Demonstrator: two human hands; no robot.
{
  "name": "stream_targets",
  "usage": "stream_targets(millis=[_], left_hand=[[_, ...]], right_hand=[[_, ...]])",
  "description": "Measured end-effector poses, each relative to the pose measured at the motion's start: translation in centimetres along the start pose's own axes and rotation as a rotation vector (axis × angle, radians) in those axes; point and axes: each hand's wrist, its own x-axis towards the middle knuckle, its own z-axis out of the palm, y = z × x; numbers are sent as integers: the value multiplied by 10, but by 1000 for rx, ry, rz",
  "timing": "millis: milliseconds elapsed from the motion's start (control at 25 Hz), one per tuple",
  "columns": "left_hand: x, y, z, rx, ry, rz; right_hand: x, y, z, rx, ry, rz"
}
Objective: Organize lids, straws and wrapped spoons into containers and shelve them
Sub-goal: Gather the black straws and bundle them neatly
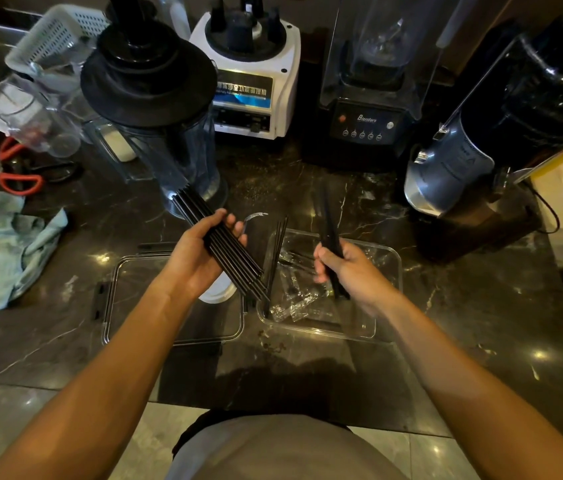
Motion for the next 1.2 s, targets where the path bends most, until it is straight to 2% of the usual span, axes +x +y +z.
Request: stream_targets(millis=[160, 320, 440, 680, 880, 1040, 1120, 1200], left_hand=[[0, 1, -1, 11, -4, -4], [-4, 4, -2, 33, 3, 9], [-5, 6, -6, 22, 15, -8], [-3, 8, -15, 33, 5, -45], [1, 9, -13, 60, -22, -62], [7, 5, -9, 81, -24, -78], [9, 1, -8, 90, -33, -87], [10, -2, -8, 90, -39, -95]], right_hand=[[13, 21, 37, -36, 16, 125], [24, 28, 66, -67, 23, 159], [27, 29, 73, 30, 49, 221], [17, 21, 76, -91, 23, 145], [1, 5, 37, -139, 147, 50], [-10, 2, -16, 36, 274, 35], [-16, -4, -33, 194, 261, -28], [-21, -10, -40, 221, 226, -51]])
